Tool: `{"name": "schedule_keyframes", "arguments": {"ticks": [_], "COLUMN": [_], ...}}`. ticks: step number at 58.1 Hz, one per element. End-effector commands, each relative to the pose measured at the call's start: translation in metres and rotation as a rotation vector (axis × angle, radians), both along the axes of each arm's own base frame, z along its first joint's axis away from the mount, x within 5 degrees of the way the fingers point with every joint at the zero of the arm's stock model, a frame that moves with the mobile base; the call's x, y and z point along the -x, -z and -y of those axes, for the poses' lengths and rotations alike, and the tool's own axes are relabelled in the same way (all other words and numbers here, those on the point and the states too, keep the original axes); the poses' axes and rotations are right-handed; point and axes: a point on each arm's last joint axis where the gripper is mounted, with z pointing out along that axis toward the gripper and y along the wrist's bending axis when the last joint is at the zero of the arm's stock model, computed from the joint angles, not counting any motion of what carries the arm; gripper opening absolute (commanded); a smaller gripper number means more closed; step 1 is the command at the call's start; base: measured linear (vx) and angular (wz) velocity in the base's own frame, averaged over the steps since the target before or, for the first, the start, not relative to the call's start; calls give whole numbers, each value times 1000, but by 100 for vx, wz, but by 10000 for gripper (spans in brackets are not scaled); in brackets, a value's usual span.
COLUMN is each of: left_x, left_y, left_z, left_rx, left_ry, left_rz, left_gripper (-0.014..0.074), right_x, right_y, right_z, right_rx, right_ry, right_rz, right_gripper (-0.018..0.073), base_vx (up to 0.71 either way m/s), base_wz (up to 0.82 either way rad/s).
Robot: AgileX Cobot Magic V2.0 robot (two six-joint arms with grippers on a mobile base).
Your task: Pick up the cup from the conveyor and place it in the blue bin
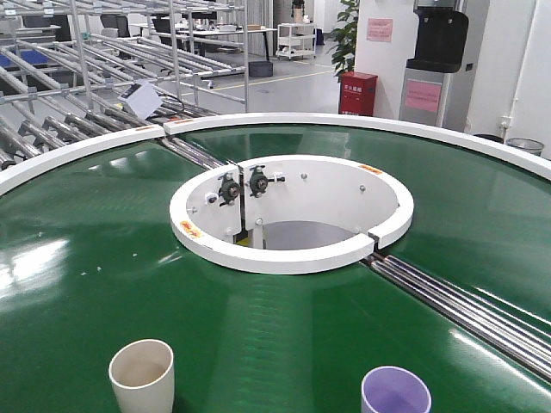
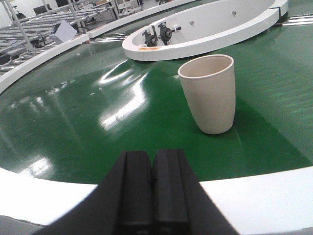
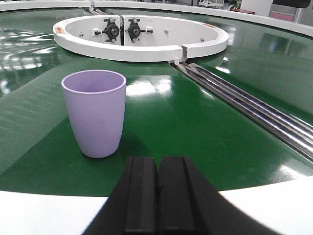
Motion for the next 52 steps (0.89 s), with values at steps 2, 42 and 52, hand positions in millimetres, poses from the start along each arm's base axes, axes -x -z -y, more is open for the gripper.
{"name": "schedule_keyframes", "arguments": {"ticks": [2, 42, 52], "left_x": [0, -31, -85], "left_y": [-8, -258, -271], "left_z": [-1, 4, 10], "left_rx": [16, 197, 183], "left_ry": [-8, 13, 10], "left_rz": [127, 432, 317], "left_gripper": [-2, -2, -2], "right_x": [-1, -23, -72], "right_y": [-4, -240, -243], "right_z": [0, -4, -13], "right_rx": [-9, -139, -122], "right_ry": [0, 4, 3], "right_rz": [102, 575, 441], "right_gripper": [-9, -9, -9], "base_vx": [0, 0, 0], "base_wz": [0, 0, 0]}}
